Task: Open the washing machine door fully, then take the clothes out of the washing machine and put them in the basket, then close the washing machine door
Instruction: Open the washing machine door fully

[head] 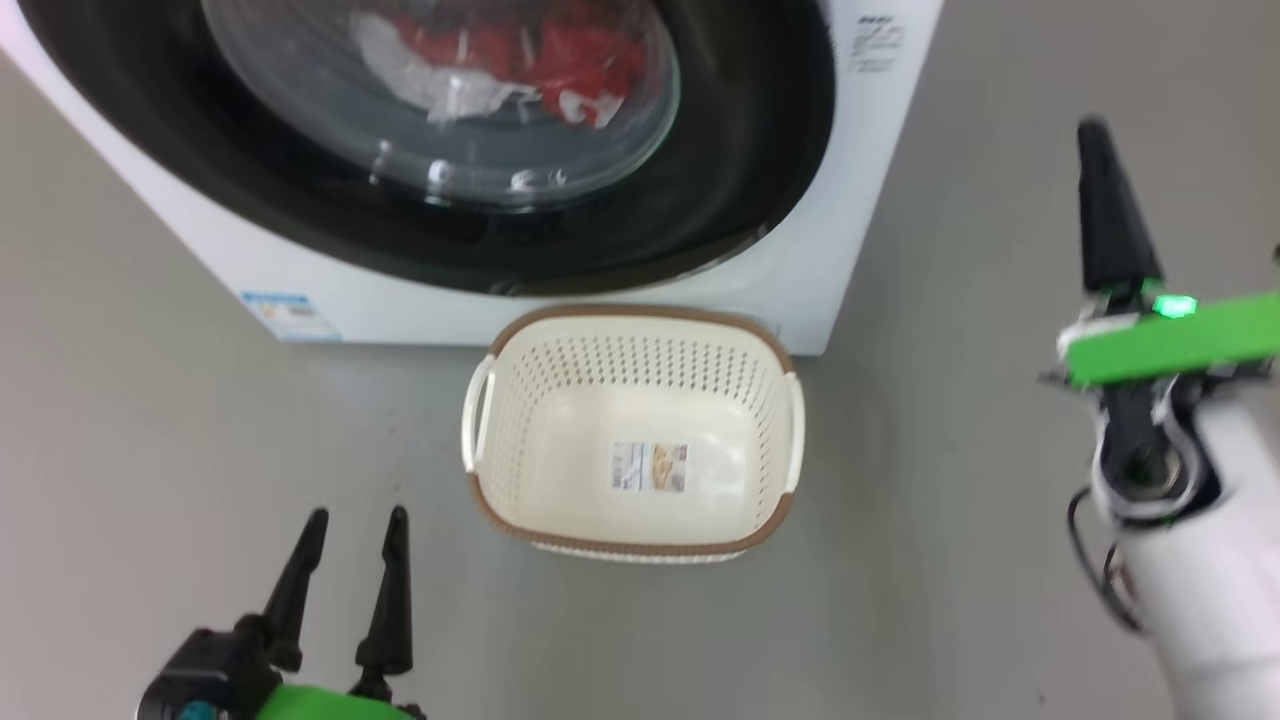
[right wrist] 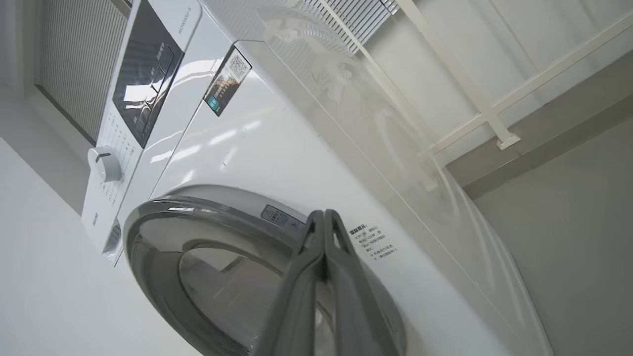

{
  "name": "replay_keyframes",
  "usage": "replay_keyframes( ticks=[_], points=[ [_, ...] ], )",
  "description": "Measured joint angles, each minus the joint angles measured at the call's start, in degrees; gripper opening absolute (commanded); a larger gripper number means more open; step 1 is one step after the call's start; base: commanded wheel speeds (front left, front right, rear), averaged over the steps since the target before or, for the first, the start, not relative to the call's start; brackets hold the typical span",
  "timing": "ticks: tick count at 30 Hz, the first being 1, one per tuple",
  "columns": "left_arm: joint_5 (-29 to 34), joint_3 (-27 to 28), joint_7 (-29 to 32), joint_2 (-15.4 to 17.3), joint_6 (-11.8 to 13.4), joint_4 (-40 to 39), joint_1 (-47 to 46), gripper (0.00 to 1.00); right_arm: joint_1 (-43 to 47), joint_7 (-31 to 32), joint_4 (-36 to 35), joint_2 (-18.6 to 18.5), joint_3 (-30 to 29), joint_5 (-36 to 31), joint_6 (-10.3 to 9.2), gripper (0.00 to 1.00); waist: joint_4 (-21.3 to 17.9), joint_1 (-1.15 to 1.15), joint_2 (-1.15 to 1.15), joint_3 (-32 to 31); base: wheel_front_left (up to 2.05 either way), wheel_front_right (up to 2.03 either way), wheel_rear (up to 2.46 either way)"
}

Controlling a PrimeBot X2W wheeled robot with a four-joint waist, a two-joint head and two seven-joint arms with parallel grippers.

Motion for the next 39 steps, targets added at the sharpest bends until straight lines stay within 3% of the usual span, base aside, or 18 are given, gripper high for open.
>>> replay_keyframes(
  ticks=[7, 13, 20, 28, 39],
  points=[
    [-0.8, -0.5, 0.0, 0.0, -0.4, 0.1, -2.9, 1.0, -9.7, 9.3, 1.0, -5.6, 5.5, 12.5, 0.0, 0.0, 2.2, 0.0, 0.0, 4.3, 0.0, 0.0, 0.0],
    [-1.7, -1.0, -0.2, -0.1, -0.8, 0.2, -4.8, 1.0, -16.5, 19.2, 2.4, -7.7, 8.8, 21.0, 0.0, 0.0, 3.8, 0.0, 0.0, 7.7, 0.0, 0.0, 0.0],
    [-2.3, -1.7, -0.2, -0.2, -0.9, 0.4, -5.9, 1.0, -22.0, 26.9, 4.1, -8.5, 8.6, 28.7, 0.0, 0.0, 5.7, 0.0, 0.0, 10.4, 0.0, 0.0, 0.0],
    [-2.7, -2.1, -0.2, -0.3, -1.3, 0.6, -6.5, 1.0, -27.1, 33.3, 7.6, -9.0, 7.1, 33.2, 0.0, 0.0, 6.9, 0.0, 0.0, 12.5, 0.0, 0.0, 0.0],
    [-3.2, -2.3, -0.2, -0.4, -1.4, 0.7, -7.3, 1.0, -33.4, 39.9, 13.5, -9.5, 8.7, 33.1, 0.0, 0.0, 7.7, 0.0, 0.0, 14.6, 0.0, 0.0, 0.0]
  ],
)
